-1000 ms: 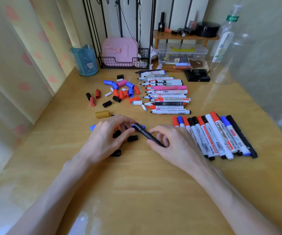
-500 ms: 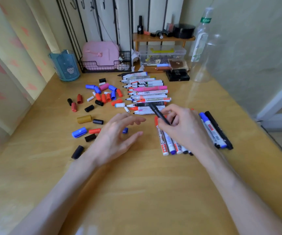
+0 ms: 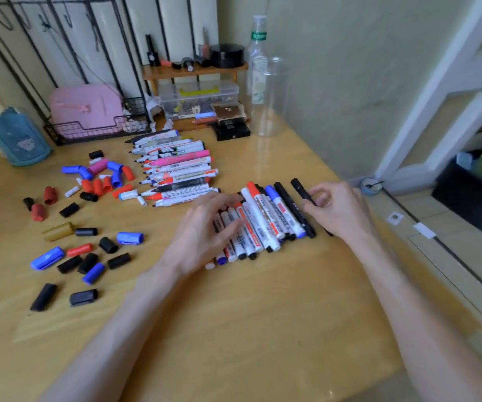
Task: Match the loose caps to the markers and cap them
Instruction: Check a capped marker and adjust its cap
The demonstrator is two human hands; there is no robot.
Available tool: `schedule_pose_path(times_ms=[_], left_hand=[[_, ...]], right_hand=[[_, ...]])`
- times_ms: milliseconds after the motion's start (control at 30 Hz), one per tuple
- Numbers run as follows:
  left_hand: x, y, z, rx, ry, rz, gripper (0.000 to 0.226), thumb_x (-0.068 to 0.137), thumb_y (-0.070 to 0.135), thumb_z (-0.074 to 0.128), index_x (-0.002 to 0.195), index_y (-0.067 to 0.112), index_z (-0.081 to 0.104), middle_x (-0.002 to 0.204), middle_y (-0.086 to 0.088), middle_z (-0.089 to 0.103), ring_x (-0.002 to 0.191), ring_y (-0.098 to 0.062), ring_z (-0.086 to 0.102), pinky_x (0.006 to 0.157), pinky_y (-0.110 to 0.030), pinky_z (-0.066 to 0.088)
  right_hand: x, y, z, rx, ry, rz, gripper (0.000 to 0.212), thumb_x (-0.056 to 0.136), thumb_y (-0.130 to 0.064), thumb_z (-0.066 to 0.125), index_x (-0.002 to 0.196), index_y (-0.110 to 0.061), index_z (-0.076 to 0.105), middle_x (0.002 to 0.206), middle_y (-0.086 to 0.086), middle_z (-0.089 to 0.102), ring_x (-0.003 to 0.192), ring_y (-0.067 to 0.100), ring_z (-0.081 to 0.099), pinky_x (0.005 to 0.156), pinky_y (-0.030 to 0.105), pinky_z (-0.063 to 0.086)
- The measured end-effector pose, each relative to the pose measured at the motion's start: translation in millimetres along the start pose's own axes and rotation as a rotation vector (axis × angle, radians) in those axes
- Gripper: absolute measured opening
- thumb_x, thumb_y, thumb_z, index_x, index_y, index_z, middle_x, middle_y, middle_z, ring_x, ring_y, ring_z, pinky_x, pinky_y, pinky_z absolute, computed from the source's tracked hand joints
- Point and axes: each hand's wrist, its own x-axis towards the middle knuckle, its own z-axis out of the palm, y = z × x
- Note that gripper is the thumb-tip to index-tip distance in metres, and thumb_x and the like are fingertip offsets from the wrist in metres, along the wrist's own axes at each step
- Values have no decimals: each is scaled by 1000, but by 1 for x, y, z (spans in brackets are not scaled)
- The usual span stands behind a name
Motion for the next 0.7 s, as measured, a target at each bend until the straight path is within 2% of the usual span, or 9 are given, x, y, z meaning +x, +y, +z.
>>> schedule_pose_path(times_ms=[133,267,467,700], left_hand=[[4,2,7,6,-4,-8,37,99,42,67,130,23,67,122,9,65,117,-12,59,101,-35,48],[1,4,3,-5,-3,-16,37,99,44,67,130,24,67,122,10,64,116,-10,58,100,-34,49],[-2,5,-5,-10,5,-26,39,98,46,66,131,25,67,124,10,63,118,-11,58,101,-34,49],[-13,-8,-23,1,29,-43,37,99,44,66,133,29,65,125,13,63,117,-8,57,96,-31,49]], right_hand=[[0,5,9,67,-14,9,25,86,-48,77,103,-29,77,71,-18,61,81,17,66,75,30,50],[-2,3,11,81,-28,0,26,90,-51,73,104,-30,77,75,-19,63,81,14,65,74,28,48],[-3,-2,11,89,1,-9,21,91,-47,71,104,-31,76,77,-19,63,77,12,61,76,30,51],[-2,-8,9,82,104,-70,15,97,-34,65,104,-26,77,83,-10,68,73,15,60,72,33,52]])
